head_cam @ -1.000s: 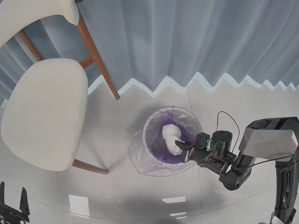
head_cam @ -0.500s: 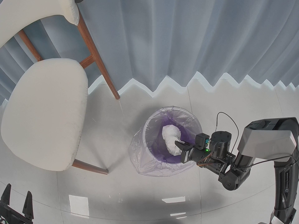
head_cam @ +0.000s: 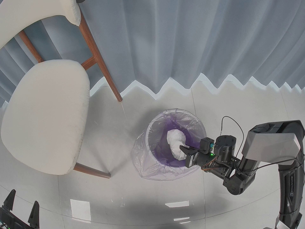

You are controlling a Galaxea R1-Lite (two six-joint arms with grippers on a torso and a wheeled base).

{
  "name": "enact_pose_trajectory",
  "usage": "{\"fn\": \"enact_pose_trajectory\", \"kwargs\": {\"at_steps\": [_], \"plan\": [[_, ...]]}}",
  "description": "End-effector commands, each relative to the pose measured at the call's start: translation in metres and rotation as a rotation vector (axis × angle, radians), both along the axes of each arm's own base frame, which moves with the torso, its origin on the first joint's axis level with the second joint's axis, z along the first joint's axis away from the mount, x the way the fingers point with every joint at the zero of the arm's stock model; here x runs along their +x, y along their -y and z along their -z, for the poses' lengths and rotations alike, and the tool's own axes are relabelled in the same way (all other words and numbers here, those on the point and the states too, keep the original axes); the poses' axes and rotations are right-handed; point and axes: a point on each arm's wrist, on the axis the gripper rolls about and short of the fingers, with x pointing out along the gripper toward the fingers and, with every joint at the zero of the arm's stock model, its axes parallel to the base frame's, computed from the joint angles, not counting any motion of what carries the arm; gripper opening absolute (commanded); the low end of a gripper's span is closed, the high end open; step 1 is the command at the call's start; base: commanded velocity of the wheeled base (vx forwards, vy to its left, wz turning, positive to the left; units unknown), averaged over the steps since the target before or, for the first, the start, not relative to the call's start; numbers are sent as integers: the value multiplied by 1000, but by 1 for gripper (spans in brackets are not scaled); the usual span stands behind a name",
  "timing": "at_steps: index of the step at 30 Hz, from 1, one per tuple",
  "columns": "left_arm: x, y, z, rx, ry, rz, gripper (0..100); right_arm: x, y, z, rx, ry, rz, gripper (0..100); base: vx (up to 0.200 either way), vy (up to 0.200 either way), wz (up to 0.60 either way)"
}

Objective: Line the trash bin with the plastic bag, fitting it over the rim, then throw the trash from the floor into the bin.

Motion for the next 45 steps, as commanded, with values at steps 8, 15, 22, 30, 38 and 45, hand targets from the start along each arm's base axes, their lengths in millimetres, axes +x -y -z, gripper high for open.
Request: {"fn": "enact_pose_trajectory", "kwargs": {"at_steps": [8,15,22,30,38,45], "plan": [[0,0,5,-1,-4,0,100,6,0,3,3,6,8,0,0,0,0],[0,0,5,-1,-4,0,100,12,-2,-2,30,34,11,100,0,0,0],[0,0,5,-2,-4,0,100,9,-2,-15,60,85,6,100,0,0,0],[0,0,5,-4,-4,-1,100,-24,23,-109,158,217,26,100,0,0,0],[0,0,5,-5,-4,-1,100,-115,88,-165,202,257,138,100,0,0,0],[0,0,5,1,-4,-1,100,-222,168,-157,210,348,472,100,0,0,0]]}}
